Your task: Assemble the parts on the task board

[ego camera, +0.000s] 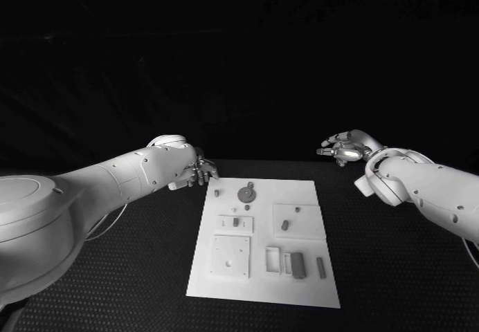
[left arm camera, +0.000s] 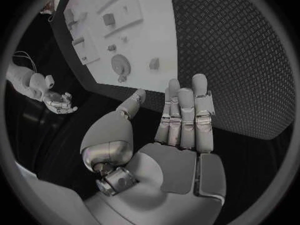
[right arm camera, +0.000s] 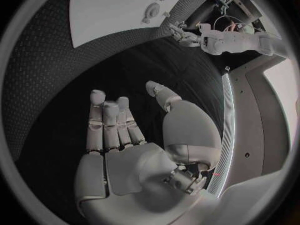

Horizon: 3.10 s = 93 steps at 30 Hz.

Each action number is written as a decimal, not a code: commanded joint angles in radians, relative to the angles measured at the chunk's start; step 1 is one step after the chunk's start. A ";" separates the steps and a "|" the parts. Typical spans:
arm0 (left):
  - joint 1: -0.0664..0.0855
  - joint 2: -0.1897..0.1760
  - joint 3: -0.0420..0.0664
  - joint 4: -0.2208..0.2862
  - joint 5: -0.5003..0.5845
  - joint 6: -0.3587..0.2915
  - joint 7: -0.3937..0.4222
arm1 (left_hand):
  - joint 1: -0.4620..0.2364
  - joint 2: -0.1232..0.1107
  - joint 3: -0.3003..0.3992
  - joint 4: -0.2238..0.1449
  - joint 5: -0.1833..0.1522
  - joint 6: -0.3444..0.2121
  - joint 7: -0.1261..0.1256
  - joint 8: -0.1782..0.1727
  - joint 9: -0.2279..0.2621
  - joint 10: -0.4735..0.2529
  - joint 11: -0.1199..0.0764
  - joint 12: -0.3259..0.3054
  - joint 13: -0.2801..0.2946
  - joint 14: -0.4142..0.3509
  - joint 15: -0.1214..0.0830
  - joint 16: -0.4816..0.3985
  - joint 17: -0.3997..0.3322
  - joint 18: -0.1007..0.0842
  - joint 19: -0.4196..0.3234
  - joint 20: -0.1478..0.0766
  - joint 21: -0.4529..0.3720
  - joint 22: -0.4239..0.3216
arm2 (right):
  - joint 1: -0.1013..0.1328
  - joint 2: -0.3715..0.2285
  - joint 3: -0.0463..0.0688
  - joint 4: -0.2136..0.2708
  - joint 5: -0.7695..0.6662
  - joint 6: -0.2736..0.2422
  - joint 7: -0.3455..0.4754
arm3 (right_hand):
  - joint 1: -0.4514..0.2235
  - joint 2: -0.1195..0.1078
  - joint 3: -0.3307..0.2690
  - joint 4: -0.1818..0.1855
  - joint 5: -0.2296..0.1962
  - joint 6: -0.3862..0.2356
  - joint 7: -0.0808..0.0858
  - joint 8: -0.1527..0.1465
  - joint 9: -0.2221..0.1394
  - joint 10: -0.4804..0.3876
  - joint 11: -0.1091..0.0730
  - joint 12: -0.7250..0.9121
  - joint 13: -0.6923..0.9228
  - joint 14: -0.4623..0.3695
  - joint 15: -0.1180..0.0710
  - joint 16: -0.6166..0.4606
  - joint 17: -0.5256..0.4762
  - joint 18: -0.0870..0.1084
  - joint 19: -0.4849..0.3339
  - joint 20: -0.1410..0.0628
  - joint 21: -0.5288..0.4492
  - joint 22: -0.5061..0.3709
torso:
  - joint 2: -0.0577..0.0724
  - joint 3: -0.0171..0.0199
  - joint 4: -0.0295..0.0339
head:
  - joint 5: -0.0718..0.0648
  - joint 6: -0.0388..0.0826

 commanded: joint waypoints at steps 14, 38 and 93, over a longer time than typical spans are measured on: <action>-0.023 0.035 -0.001 -0.031 -0.012 0.095 0.032 | 0.002 -0.004 -0.024 0.025 -0.002 0.058 -0.010 -0.012 -0.015 0.072 -0.014 -0.028 -0.038 0.019 -0.014 0.031 0.013 0.020 0.025 -0.012 0.017 0.030 | 0.000 0.010 0.000 0.000 0.002 0.005 0.012 | -0.006 0.001 0.006 0.000 0.002 -0.003 0.039 0.007 -0.003 -0.009 0.001 -0.014 -0.019 -0.009 0.000 -0.013 -0.009 0.013 -0.008 0.005 -0.013 -0.001 | -0.001 0.0014 0.0004 | 0.031 0.003; -0.041 0.048 -0.008 -0.050 0.010 0.061 0.033 | 0.005 0.021 -0.025 0.029 -0.001 0.043 -0.003 -0.036 -0.026 0.065 -0.008 -0.056 -0.056 0.015 -0.010 0.032 0.012 0.019 0.022 -0.012 0.013 0.039 | 0.000 0.014 0.000 0.002 0.002 0.008 0.009 | -0.007 0.003 0.006 0.000 0.002 -0.004 0.039 0.007 -0.004 -0.008 0.001 -0.015 -0.022 -0.008 0.001 -0.014 -0.010 0.013 -0.008 0.005 -0.014 -0.001 | -0.001 0.0022 0.0004 | 0.027 -0.008; -0.055 0.030 -0.007 -0.041 0.084 0.030 0.052 | 0.190 0.192 0.022 -0.021 -0.002 0.126 -0.026 -0.023 -0.014 0.154 -0.027 -0.101 -0.083 0.054 -0.026 0.062 0.012 0.023 0.067 -0.019 0.019 0.085 | 0.000 0.015 0.000 -0.001 0.002 0.014 0.007 | -0.008 0.004 0.004 0.001 0.002 -0.005 0.039 0.008 -0.005 -0.005 0.001 -0.014 -0.027 -0.006 0.001 -0.014 -0.011 0.013 -0.005 0.006 -0.016 -0.001 | -0.003 0.0009 0.0020 | 0.020 -0.022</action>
